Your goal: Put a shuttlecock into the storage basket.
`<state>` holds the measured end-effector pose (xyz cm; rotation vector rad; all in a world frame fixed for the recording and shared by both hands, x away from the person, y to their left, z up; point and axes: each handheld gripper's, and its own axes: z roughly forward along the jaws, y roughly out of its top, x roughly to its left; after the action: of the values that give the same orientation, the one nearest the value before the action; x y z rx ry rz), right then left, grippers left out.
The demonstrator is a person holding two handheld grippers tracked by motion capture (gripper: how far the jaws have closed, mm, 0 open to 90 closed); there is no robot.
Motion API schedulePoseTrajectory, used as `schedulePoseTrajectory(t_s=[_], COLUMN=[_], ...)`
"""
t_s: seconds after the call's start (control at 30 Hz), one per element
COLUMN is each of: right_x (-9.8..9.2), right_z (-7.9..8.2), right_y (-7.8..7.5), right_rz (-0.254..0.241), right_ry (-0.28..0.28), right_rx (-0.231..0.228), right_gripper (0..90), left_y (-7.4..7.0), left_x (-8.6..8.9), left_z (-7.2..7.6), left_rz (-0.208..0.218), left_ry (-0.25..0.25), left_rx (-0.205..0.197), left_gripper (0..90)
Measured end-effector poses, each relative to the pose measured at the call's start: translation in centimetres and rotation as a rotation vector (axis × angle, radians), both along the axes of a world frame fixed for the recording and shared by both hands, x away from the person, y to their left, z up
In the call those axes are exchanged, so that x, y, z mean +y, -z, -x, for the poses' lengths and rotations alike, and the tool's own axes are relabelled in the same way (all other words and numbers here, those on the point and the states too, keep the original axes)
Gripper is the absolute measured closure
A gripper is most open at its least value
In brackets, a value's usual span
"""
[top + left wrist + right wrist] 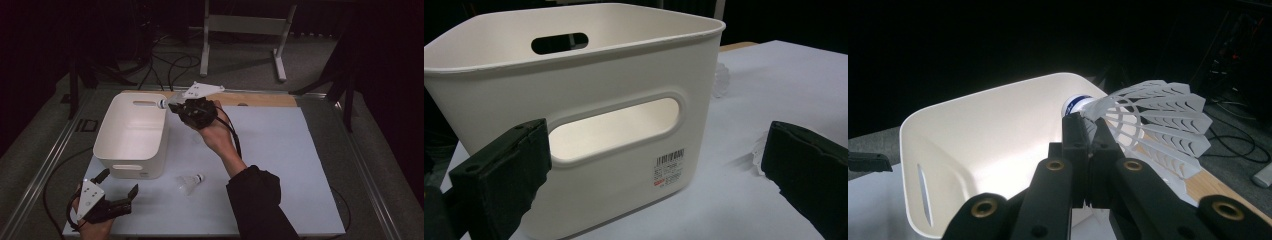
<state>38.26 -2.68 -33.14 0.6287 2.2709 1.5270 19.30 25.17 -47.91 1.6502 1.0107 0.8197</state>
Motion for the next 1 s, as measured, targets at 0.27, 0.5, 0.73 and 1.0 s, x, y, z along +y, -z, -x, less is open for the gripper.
schedulePoseTrajectory(t_s=[0.27,0.5,0.73,1.0], right_x=[0.6,1.3,2.0,2.7], right_z=[0.1,0.4,0.7,0.9], right_y=[0.0,0.1,0.0,0.0], right_rz=[0.004,0.005,0.006,0.007], right_ry=[-0.017,-0.029,-0.047,-0.064], right_rx=[-0.002,-0.008,-0.008,-0.005], right_gripper=[89.2,89.2,89.1,89.2], left_y=[0.0,0.0,0.0,0.0], left_x=[0.0,0.0,0.0,0.0], left_z=[0.0,0.0,0.0,0.0], left_rz=[-0.002,-0.002,-0.001,0.0], left_ry=[0.002,0.001,0.001,0.002], left_rx=[0.001,0.0,-0.001,-0.002], left_gripper=[0.3,0.3,0.3,0.3])
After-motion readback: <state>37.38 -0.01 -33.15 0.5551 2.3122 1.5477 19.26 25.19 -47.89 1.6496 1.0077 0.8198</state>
